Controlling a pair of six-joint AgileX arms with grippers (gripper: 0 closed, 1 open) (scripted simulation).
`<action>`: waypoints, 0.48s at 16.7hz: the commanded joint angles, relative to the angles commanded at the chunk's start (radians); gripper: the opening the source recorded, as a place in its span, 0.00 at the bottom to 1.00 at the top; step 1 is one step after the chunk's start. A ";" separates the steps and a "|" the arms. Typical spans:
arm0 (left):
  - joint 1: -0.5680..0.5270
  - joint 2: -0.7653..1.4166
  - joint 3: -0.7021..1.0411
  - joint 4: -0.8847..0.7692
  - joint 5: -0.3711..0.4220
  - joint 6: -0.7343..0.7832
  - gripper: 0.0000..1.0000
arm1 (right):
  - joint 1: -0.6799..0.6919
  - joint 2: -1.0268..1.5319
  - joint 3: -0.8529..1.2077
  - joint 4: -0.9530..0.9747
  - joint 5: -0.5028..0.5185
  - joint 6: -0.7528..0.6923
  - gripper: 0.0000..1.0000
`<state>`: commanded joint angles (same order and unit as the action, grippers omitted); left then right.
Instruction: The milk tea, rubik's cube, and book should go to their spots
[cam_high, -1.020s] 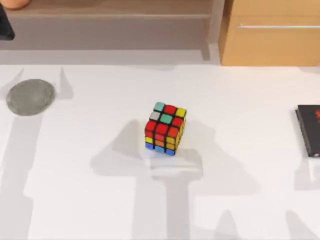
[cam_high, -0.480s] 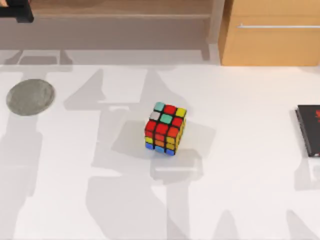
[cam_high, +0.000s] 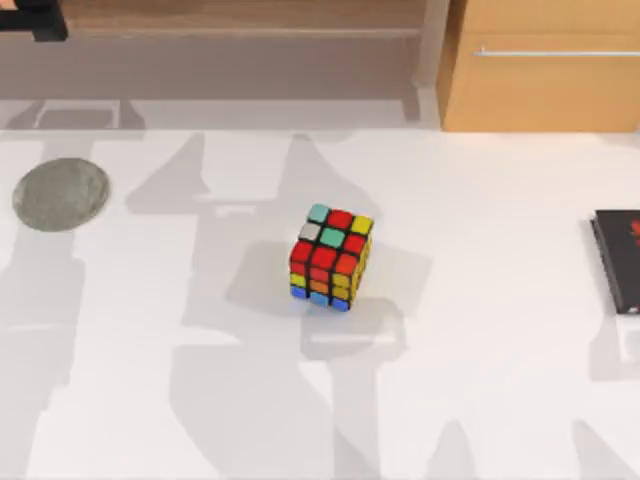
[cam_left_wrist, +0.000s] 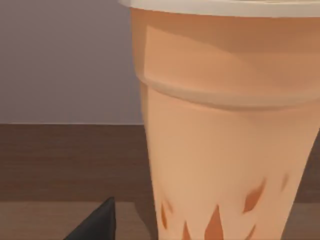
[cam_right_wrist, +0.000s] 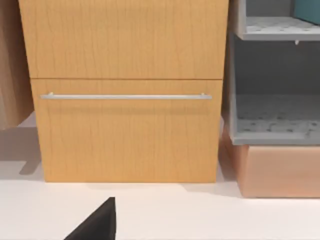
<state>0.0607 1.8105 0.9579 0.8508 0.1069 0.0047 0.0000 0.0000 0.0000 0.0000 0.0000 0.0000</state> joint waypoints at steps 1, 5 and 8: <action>-0.001 0.017 0.024 -0.006 -0.001 0.000 1.00 | 0.000 0.000 0.000 0.000 0.000 0.000 1.00; -0.007 0.126 0.175 -0.047 -0.006 -0.001 1.00 | 0.000 0.000 0.000 0.000 0.000 0.000 1.00; -0.013 0.208 0.296 -0.086 -0.010 -0.001 1.00 | 0.000 0.000 0.000 0.000 0.000 0.000 1.00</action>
<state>0.0476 2.0184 1.2541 0.7652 0.0965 0.0035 0.0000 0.0000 0.0000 0.0000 0.0000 0.0000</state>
